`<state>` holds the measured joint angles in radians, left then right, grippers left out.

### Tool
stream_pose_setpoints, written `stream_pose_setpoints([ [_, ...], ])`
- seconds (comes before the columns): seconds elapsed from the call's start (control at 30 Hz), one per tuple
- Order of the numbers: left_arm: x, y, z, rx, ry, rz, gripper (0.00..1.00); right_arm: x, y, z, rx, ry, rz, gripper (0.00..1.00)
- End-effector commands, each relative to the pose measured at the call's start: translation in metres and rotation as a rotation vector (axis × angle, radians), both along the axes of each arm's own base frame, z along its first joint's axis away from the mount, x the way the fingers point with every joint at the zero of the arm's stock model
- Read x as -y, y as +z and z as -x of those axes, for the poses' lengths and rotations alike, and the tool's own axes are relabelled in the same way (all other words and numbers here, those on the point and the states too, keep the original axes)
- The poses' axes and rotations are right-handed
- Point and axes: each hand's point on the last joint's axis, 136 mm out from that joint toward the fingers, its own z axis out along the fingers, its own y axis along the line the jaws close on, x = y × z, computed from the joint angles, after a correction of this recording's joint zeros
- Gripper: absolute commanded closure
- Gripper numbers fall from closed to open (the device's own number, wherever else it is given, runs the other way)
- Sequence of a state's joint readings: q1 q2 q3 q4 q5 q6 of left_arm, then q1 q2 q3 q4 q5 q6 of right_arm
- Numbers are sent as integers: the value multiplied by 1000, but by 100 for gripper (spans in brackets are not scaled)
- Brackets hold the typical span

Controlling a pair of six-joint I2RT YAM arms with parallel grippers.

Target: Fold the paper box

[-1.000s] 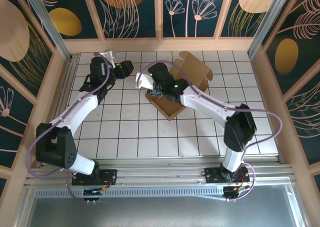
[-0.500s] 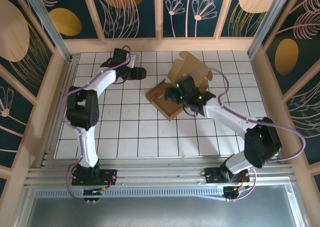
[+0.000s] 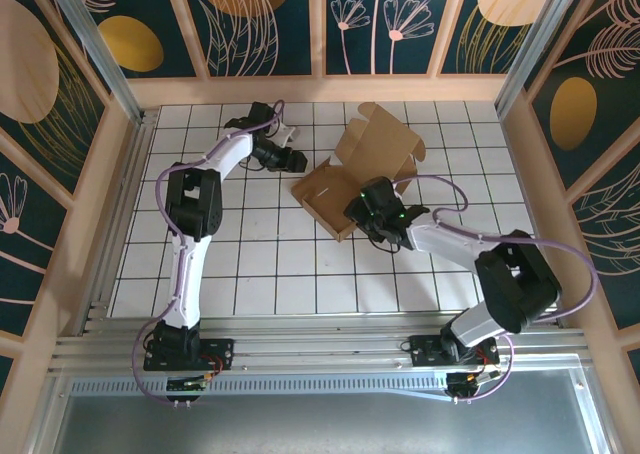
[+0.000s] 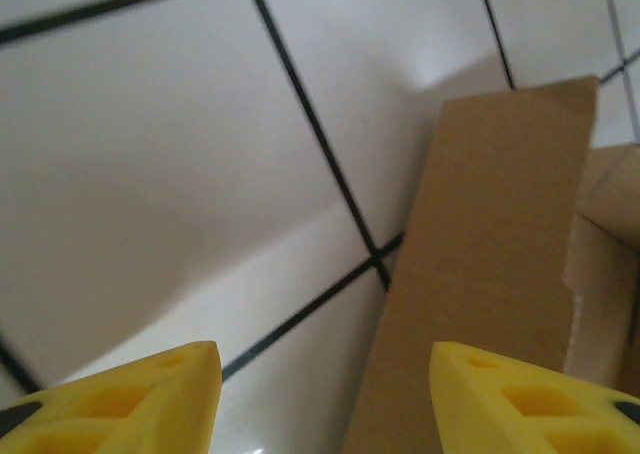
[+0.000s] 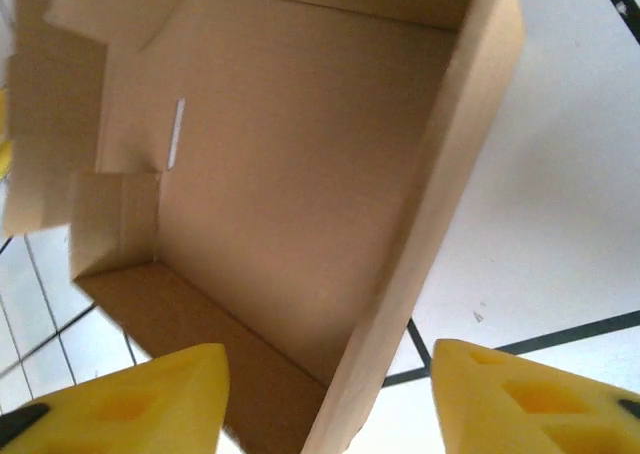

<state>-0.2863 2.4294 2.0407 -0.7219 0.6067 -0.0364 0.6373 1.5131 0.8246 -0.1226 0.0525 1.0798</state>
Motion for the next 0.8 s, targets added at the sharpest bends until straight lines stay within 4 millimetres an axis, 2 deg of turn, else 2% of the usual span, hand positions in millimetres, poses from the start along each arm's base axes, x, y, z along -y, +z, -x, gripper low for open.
stream_pose_setpoints([
  [0.0, 18, 4, 24, -105, -89, 157, 42, -5, 3, -18, 33, -22, -1, 49],
  [0.23, 29, -2, 37, -188, -90, 266, 46, -5, -16, -24, 14, -20, 59, 54],
  [0.33, 32, 0, 42, -208, -85, 310, 49, -5, -18, -29, 19, -21, 92, 63],
  [0.43, 37, 10, 45, -212, -77, 371, 51, -5, -19, -34, 36, -18, 157, 76],
  [0.77, 43, 37, 52, -200, -82, 453, 50, 1, -31, -39, 43, -2, 360, 77],
])
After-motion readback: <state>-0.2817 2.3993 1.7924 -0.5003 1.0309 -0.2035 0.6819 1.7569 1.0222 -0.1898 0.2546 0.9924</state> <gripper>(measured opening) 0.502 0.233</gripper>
